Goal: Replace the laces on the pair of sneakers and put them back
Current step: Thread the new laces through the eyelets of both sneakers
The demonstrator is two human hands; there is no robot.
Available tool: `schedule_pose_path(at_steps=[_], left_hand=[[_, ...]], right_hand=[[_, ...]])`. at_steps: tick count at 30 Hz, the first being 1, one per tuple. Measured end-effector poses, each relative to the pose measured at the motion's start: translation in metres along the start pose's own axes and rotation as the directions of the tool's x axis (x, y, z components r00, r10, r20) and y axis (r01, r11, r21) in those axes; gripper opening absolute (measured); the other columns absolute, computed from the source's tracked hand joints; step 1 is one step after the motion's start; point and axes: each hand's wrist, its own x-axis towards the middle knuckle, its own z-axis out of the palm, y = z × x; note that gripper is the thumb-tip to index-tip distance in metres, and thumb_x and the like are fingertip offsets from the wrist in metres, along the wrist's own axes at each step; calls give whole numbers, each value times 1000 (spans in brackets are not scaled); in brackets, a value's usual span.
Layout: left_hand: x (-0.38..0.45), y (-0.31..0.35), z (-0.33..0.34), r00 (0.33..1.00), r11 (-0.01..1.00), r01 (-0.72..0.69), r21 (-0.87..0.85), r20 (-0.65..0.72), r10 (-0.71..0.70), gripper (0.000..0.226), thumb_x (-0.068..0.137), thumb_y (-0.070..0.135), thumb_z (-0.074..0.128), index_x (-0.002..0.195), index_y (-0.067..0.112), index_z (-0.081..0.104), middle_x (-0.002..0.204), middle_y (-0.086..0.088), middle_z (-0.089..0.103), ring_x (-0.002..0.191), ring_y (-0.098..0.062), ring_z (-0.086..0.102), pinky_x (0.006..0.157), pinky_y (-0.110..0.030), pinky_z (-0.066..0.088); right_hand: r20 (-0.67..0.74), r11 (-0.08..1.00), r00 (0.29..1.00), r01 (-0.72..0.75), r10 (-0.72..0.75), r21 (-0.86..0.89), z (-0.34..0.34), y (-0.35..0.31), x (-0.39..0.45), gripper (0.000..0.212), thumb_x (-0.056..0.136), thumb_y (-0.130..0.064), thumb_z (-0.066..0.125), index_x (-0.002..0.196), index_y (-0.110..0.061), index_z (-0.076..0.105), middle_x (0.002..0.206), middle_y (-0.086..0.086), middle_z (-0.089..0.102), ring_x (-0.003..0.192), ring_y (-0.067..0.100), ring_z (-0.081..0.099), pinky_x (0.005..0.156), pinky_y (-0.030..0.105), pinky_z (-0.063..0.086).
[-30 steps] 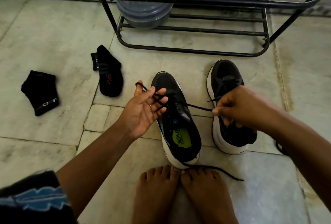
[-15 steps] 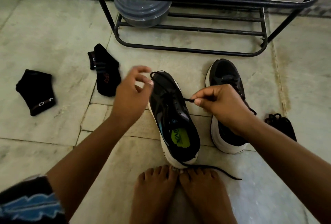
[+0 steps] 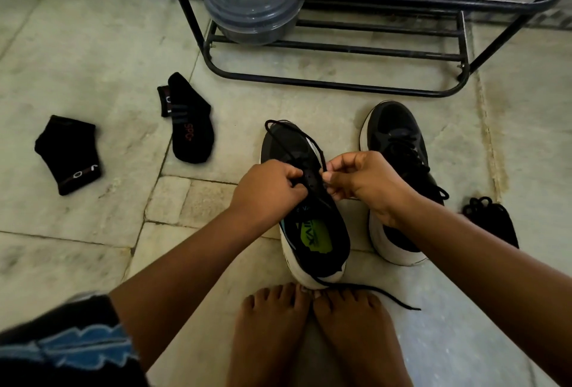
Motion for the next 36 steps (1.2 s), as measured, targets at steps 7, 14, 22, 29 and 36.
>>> schedule_pose_path(at_steps=[7,14,22,29,36], left_hand=[[-1,-3,21,990,840,108,-532,-19,-139,34,87,-2,55,118,6,65,106,-5,69,89,-9,64,90,-26,52],[1,-6,22,981,748,182,-638,59,-187,31,90,2,57,119,7,63,93,0,67,83,-8,63,87,-24,52],[0,-8,25,989,779,133,-613,26,-148,22,90,7,59,107,20,66,95,-15,69,88,-21,64,89,-36,52],[-1,-13,26,995,802,74,-593,-7,-97,27,92,9,57,77,31,61,65,0,56,49,2,49,54,-14,42],[0,-15,25,998,842,61,-537,12,-65,16,93,12,53,92,12,69,76,-3,67,62,-3,61,61,-20,50]], right_hand=[[9,993,998,69,-69,-98,3,-8,16,13,81,5,67,74,-4,61,63,7,62,53,12,59,54,21,53],[-62,982,992,100,-112,-161,10,0,19,4,85,-1,65,86,1,62,64,1,56,54,9,53,53,18,49],[-119,897,955,208,-272,-390,21,9,17,20,86,-9,66,71,-19,57,64,-10,55,58,7,51,53,12,42],[-75,905,958,234,-277,-355,19,13,12,10,83,-10,69,75,-15,65,69,-1,61,59,10,54,58,18,45],[52,737,953,264,-298,-622,33,35,-20,58,78,-7,61,132,-16,40,126,-2,35,117,11,33,99,21,35]])
